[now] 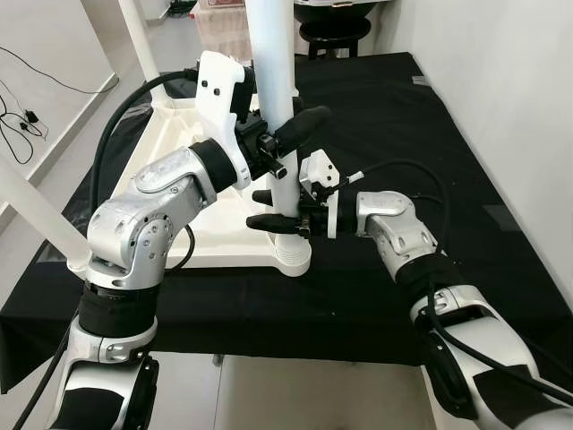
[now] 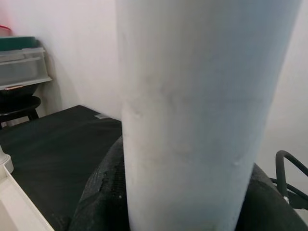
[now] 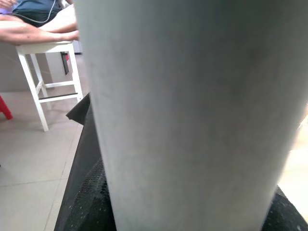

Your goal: Building children table

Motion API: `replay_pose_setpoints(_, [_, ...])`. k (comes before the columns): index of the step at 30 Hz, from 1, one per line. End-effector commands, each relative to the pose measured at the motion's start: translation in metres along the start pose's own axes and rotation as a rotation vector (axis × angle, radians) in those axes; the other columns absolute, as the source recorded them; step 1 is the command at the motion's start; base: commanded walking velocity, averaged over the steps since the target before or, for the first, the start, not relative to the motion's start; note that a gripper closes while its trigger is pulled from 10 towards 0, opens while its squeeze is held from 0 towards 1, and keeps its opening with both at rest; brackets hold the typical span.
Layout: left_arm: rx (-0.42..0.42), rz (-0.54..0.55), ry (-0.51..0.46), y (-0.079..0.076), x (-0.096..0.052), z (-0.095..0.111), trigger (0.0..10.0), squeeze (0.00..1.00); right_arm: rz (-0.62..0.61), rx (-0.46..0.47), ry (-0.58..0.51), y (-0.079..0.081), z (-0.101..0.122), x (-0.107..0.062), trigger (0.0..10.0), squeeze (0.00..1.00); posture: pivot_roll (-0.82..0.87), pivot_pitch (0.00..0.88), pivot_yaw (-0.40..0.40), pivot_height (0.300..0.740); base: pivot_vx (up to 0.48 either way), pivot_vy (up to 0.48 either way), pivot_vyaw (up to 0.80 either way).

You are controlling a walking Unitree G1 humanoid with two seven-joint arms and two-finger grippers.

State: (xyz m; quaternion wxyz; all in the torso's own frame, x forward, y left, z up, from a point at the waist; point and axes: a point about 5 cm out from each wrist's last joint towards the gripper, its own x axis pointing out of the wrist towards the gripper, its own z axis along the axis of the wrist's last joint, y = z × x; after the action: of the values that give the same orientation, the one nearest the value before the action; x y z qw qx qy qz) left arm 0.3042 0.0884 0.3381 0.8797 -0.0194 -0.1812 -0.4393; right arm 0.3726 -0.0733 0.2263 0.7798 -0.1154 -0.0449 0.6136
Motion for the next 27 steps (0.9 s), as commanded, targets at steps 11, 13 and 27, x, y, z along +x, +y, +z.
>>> replay_pose_setpoints(11, [-0.025,0.079,0.009,0.009,0.002,-0.004,10.0,0.0,-0.598,0.206,0.22,0.007,-0.051,0.005,0.0,0.0,-0.04,0.164,0.022,0.74,0.0,0.0,0.0])
replay_pose_setpoints(13, [-0.025,0.091,0.008,0.01,0.001,-0.004,10.0,0.0,-0.808,0.255,0.285,0.013,-0.063,-0.002,0.0,0.0,-0.03,0.164,0.019,0.74,0.0,0.0,0.0])
replay_pose_setpoints(27, [-0.006,0.113,0.02,0.011,0.003,-0.006,10.0,0.0,-0.789,0.309,0.183,0.04,-0.054,0.027,0.0,0.0,-0.04,0.156,0.024,0.74,0.0,0.0,0.0])
